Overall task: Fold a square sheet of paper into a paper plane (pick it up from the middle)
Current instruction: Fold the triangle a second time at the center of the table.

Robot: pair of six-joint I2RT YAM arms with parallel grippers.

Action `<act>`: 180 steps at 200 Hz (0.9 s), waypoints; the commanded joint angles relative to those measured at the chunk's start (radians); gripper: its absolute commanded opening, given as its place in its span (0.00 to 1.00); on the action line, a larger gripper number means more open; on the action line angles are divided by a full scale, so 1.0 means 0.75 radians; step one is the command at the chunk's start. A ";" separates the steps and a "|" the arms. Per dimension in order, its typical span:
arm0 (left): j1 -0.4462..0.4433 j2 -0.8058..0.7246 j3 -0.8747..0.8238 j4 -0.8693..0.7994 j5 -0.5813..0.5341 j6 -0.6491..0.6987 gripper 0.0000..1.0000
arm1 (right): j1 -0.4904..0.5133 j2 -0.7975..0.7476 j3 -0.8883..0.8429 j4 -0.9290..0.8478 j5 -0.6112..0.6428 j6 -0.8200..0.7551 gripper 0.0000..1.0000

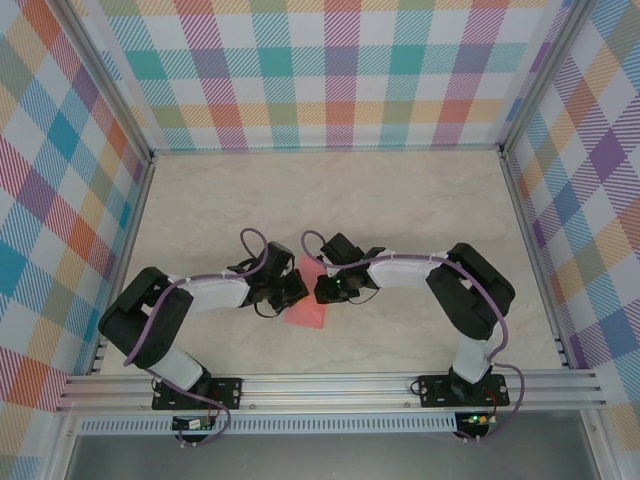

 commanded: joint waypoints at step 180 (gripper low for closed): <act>0.010 0.031 -0.046 -0.040 -0.014 0.047 0.00 | -0.018 0.017 -0.021 -0.064 0.115 0.104 0.07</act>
